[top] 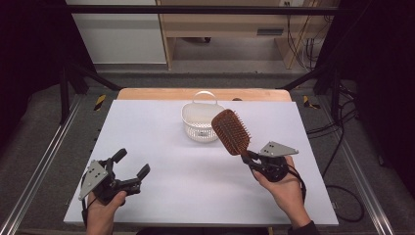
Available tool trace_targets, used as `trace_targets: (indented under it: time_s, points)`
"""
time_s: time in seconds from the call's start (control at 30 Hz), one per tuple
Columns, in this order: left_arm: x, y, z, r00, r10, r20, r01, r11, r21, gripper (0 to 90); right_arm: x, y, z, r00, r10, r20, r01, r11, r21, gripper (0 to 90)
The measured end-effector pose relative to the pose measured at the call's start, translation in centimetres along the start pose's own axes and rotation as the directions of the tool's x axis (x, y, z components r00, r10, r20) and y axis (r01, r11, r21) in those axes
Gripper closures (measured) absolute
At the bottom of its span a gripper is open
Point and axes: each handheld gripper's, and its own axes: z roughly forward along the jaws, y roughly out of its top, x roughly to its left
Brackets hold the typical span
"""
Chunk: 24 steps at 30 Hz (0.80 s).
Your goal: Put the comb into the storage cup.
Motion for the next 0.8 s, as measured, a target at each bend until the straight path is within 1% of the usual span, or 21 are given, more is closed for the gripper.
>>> trace_targets:
  time_s: [0.07,0.13,0.17,0.2,0.27,0.3,0.37,0.4,0.43,0.47,0.53,0.57,0.63,0.67,0.73,0.8]
  points:
    - [-0.9,0.8,0.8,0.9994,-0.003,0.033,0.002,1.0000,0.007,3.5,0.4,0.0,0.4,1.0000,0.005,-0.005,-0.005,0.999,-0.037,72.9]
    - [-1.9,1.6,1.7,0.9976,-0.007,0.069,0.007,1.0000,0.006,3.6,1.0,-0.2,0.8,0.9998,0.012,-0.018,-0.013,0.997,-0.079,72.9]
    - [-2.7,2.1,2.3,0.9957,-0.006,0.092,0.005,0.9999,0.011,3.6,1.1,-0.3,0.9,0.9998,0.011,-0.019,-0.012,0.996,-0.093,72.9]
    - [-3.0,2.3,2.6,0.9951,-0.003,0.099,0.002,0.9999,0.013,3.7,1.5,-0.6,1.1,0.9997,0.015,-0.020,-0.017,0.993,-0.119,72.9]
    - [-4.2,2.8,3.7,0.9919,0.003,0.127,-0.006,0.9997,0.023,3.7,1.8,-0.8,1.3,0.9994,0.020,-0.026,-0.024,0.989,-0.147,72.9]
    - [-4.5,2.9,4.1,0.9911,0.001,0.133,-0.005,0.9997,0.026,3.9,1.9,-0.8,1.5,0.9996,0.013,-0.027,-0.017,0.989,-0.147,72.9]
    - [-5.3,3.2,5.2,0.9878,-0.021,0.154,0.016,0.9993,0.033,4.4,2.3,-0.8,1.6,0.9998,-0.002,-0.021,-0.001,0.989,-0.149,72.9]
    - [-5.7,3.2,5.8,0.9863,-0.017,0.164,0.011,0.9993,0.036,4.4,2.5,-0.8,1.7,0.9994,0.005,-0.034,-0.011,0.987,-0.162,72.9]
    - [-6.1,3.3,6.3,0.9856,-0.010,0.169,0.003,0.9992,0.041,4.4,2.7,-0.8,1.8,0.9992,0.005,-0.040,-0.012,0.986,-0.167,72.9]
    - [-6.4,3.4,6.8,0.9848,-0.009,0.174,0.000,0.9989,0.046,4.4,2.9,-0.8,2.0,0.9993,-0.006,-0.036,0.000,0.986,-0.167,72.9]
    - [-7.0,3.5,7.8,0.9802,-0.034,0.195,0.025,0.9985,0.049,4.6,3.2,-0.8,2.3,0.9992,-0.018,-0.037,0.011,0.985,-0.171,72.9]
    - [-7.3,3.7,8.2,0.9786,-0.035,0.203,0.024,0.9982,0.056,4.7,3.4,-0.9,2.3,0.9991,-0.018,-0.038,0.011,0.984,-0.179,72.9]
    - [-7.9,4.0,9.0,0.9772,-0.048,0.207,0.034,0.9967,0.074,5.6,3.8,-0.8,2.4,0.9989,-0.032,-0.033,0.026,0.982,-0.188,72.9]
    - [-8.1,4.1,9.3,0.9761,-0.050,0.211,0.034,0.9965,0.077,5.6,4.0,-0.7,2.5,0.9987,-0.039,-0.033,0.032,0.980,-0.195,72.9]
    - [-8.4,4.5,9.9,0.9760,-0.053,0.211,0.037,0.9964,0.076,5.5,4.3,-0.8,2.4,0.9988,-0.042,-0.026,0.035,0.976,-0.215,72.9]
    - [-8.5,4.7,10.4,0.9742,-0.077,0.212,0.061,0.9951,0.078,6.6,4.6,-0.7,2.3,0.9992,-0.037,-0.016,0.033,0.971,-0.237,72.9]
